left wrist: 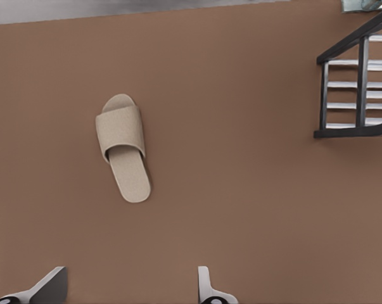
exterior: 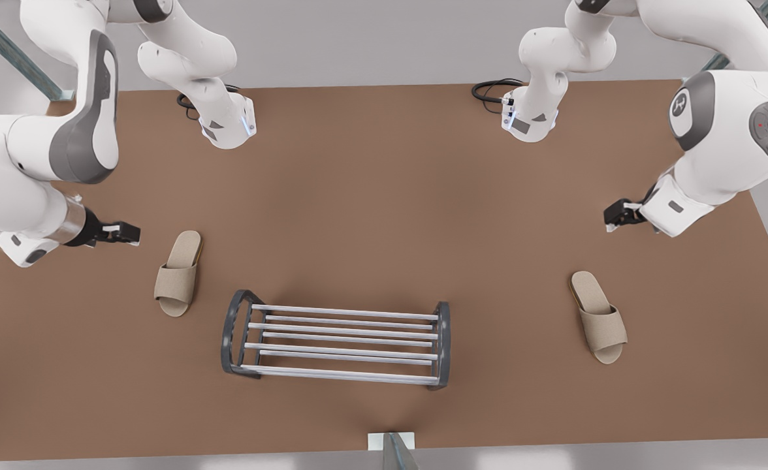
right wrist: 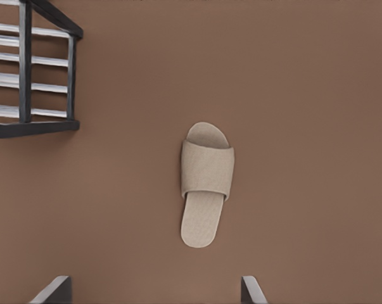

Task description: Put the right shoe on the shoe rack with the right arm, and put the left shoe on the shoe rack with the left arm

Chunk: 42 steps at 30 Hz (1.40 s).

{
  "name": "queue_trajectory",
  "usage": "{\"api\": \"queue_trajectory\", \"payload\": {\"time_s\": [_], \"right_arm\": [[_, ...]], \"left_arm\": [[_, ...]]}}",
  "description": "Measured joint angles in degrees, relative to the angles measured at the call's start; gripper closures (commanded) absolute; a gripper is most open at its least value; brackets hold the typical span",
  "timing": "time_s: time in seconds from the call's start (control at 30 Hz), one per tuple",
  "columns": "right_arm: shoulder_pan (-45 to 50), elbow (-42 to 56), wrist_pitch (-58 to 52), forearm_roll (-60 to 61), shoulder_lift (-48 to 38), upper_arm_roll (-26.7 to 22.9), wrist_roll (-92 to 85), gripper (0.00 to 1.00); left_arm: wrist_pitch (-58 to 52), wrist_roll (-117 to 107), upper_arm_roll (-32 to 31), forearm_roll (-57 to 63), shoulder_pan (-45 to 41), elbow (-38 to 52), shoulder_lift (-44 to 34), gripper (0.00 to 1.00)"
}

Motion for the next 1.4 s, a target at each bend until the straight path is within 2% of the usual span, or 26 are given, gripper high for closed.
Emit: {"api": "queue_trajectory", "payload": {"time_s": [0.13, 0.2, 0.23, 0.3, 0.4, 0.5, 0.6, 0.67, 0.7, 0.73, 0.77, 0.83, 0.87, 0.9, 1.1, 1.27, 1.4], "right_arm": [[-1.1, -5.6, 6.3, -1.9, -2.1, 0.7, -1.5, 0.00], [-5.7, -10.3, 9.3, -6.2, -3.7, 7.4, -2.2, 0.00], [-6.1, -13.8, 11.5, -8.8, -5.0, 9.2, -2.5, 0.00], [-6.1, -18.5, 15.7, -15.7, -6.1, 12.1, -3.1, 0.00], [-4.1, -26.0, 23.4, -26.5, -6.7, 13.9, -4.0, 0.00], [-2.1, -31.3, 32.2, -38.6, -5.6, 14.1, -4.6, 0.00], [-3.8, -34.0, 39.9, -58.2, -2.4, 14.0, -3.4, 0.00], [-6.4, -36.2, 44.1, -71.1, -0.7, 13.9, -1.6, 0.00], [-6.9, -37.3, 45.7, -77.1, 0.2, 13.7, -0.2, 0.00], [-7.1, -38.2, 47.1, -82.3, 0.8, 13.5, 1.3, 0.00], [-7.1, -39.5, 48.2, -87.8, 1.0, 13.4, 2.9, 0.00], [-6.9, -44.6, 49.8, -101.2, -0.1, 13.4, 7.0, 0.00], [-6.7, -46.6, 50.4, -107.1, -0.6, 13.4, 9.2, 0.00], [-6.7, -48.3, 50.9, -111.9, -0.9, 13.4, 11.4, 0.00], [-7.9, -56.1, 51.2, -129.2, 0.0, 13.5, 23.9, 0.00], [-7.5, -60.1, 50.9, -135.5, -1.9, 14.0, 32.8, 0.00], [-8.2, -61.1, 50.8, -139.1, -2.2, 13.9, 38.3, 0.00]], "left_arm": [[1.8, -0.1, 0.0, 0.2, 0.3, -0.1, 0.2, 0.00], [3.0, -0.2, 0.0, 0.2, 0.4, -1.7, -0.1, 0.00], [3.7, -0.3, 0.9, -0.5, 0.0, -2.4, -0.3, 0.00], [6.7, 0.1, 9.0, -9.3, -1.2, -10.0, -2.8, 0.00], [18.0, 1.1, 13.8, -29.0, 4.7, -31.8, -9.1, 0.00], [31.3, 6.6, 14.8, -59.7, 13.0, -50.7, -11.7, 0.00], [42.6, 17.8, 11.4, -91.4, 25.7, -58.4, -10.5, 0.00], [48.5, 27.3, 10.3, -105.9, 31.9, -60.0, -8.5, 0.00], [51.1, 32.3, 10.0, -111.2, 32.3, -60.5, -7.5, 0.00], [53.4, 37.2, 9.7, -115.2, 29.3, -60.7, -6.5, 0.00], [55.8, 41.9, 8.4, -118.3, 22.7, -60.9, -5.7, 0.00], [60.8, 50.8, 5.4, -122.3, 3.8, -61.0, -4.1, 0.00], [62.9, 55.2, 4.7, -123.6, -2.5, -61.1, -3.2, 0.00], [64.7, 59.4, 4.5, -124.5, -4.3, -61.1, -2.4, 0.00], [71.8, 80.5, 4.8, -130.2, -0.3, -61.6, -1.3, 0.00], [73.0, 93.0, 4.6, -141.9, -0.4, -62.5, -1.5, 0.00], [69.6, 96.4, 4.7, -147.8, -0.2, -62.9, -1.4, 0.00]]}}
